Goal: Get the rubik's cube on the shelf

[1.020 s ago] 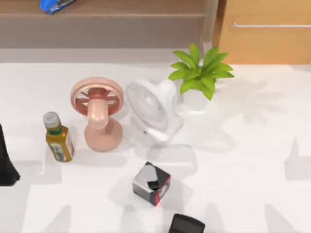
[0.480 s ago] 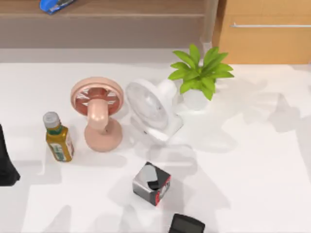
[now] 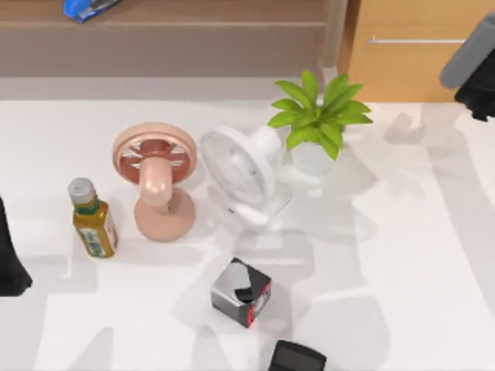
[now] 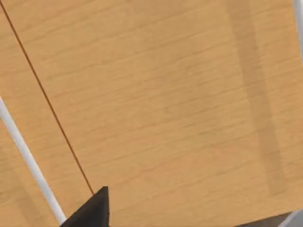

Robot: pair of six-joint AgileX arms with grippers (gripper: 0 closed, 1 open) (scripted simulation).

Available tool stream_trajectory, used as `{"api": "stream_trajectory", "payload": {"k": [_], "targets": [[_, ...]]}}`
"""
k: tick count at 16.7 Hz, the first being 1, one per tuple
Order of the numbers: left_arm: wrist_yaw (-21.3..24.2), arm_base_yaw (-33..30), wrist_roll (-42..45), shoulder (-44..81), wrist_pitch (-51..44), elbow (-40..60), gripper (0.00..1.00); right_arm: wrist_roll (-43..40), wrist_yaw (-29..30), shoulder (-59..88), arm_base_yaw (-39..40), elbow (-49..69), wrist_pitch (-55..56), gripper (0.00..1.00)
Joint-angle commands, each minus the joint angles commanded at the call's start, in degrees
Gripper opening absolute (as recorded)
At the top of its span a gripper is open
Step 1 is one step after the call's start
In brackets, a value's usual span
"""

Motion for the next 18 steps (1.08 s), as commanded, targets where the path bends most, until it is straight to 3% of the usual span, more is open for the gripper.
{"api": "stream_trajectory", "payload": {"k": [7,18], "targets": [[0.0,0.0,0.0,0.0,0.0,0.0,1.00,-17.1,2.3,25.2,2.0,10.4,14.1,1.00],[0.0,0.0,0.0,0.0,0.0,0.0,1.00,-18.6,1.8,24.9,1.6,12.4,11.8,1.00]]}}
